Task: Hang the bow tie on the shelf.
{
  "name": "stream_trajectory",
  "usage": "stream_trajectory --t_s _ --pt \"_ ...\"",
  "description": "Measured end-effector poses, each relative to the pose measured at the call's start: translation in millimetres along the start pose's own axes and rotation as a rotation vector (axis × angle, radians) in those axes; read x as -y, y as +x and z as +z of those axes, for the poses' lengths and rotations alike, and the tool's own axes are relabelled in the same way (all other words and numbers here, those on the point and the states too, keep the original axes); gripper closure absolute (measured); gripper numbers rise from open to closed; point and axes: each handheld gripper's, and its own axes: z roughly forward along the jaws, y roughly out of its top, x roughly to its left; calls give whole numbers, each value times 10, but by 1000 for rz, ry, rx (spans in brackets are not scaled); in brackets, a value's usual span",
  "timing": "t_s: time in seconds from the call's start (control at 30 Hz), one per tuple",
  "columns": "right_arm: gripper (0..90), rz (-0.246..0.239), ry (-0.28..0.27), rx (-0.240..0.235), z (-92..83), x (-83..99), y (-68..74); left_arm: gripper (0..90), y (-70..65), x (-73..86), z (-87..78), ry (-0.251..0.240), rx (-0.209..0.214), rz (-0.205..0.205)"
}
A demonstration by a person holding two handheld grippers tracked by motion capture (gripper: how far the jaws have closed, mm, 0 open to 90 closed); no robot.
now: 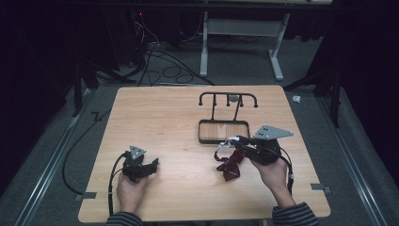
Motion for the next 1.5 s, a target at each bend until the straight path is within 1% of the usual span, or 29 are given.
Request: stream_trajectory --t_s 0.27,0.33,0.7,0.97,1.27,1.5 --pt "771 -7 -17 11 -31 -100 -56 309 -1 0 1 -1 -1 0" --pt "771 -6 -25 13 -40 -145 -74 310 0 0 0 0 0 0" --pt "771 1 -35 31 -49 -251 -148 310 -1 0 0 0 0 1" --pt "771 -11 -55 46 -63 -384 -201 309 0 0 0 -1 0 -1" --pt "771 -11 -52 59 -42 -467 -242 309 2 1 2 -4 1 -3" --pt "771 -28 -52 65 -37 -567 -271 309 2 1 2 -4 1 -3"
